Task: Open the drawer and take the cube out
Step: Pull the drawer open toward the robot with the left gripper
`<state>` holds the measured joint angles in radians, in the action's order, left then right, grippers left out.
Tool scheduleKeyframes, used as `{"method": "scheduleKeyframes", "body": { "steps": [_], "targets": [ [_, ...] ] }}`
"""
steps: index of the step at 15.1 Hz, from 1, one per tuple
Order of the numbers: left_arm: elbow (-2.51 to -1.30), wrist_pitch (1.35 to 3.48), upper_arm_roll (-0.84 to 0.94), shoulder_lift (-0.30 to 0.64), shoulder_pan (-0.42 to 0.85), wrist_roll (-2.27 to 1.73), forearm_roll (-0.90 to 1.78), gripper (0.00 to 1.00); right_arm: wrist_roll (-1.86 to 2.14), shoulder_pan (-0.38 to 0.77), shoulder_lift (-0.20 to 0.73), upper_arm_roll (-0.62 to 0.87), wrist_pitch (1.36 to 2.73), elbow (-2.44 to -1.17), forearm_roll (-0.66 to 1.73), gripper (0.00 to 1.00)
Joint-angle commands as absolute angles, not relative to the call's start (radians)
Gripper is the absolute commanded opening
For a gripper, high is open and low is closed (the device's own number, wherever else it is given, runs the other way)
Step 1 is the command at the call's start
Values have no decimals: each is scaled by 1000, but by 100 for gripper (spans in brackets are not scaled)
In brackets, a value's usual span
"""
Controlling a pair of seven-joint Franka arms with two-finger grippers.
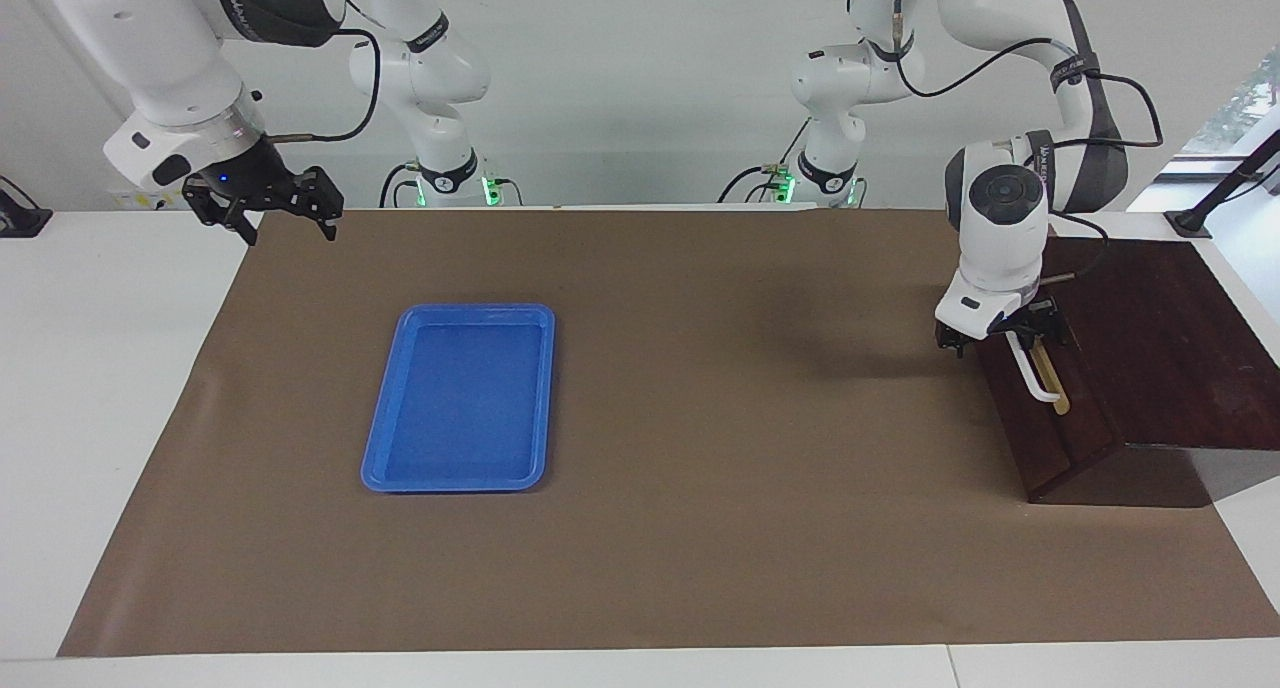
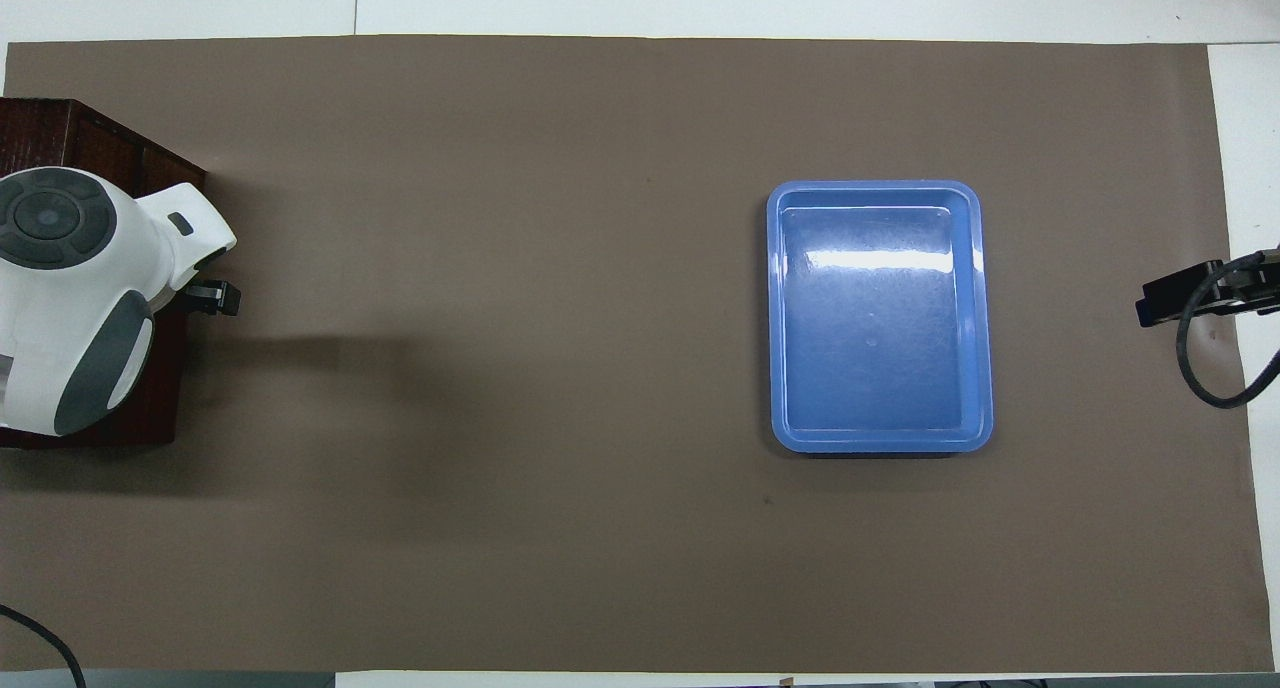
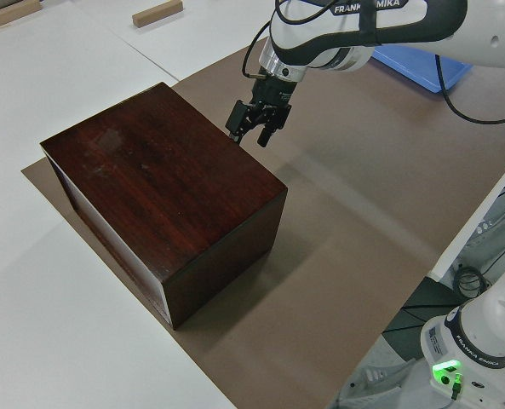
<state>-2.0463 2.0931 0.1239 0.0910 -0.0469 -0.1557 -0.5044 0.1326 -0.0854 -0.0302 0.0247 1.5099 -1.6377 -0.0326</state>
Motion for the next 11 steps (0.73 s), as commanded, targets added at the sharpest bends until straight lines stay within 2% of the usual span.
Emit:
{"method": "scheduleKeyframes", "body": {
  "steps": [1,11],
  "targets": [
    [-2086,2137,127,74,-61,-167,-531,100,118,-95,-46,34,1497,-1649,-48,100],
    [-2125,2198,130,67,-60,-160,-531,100,118,-95,-46,34,1497,-1649,-48,100]
  ]
}}
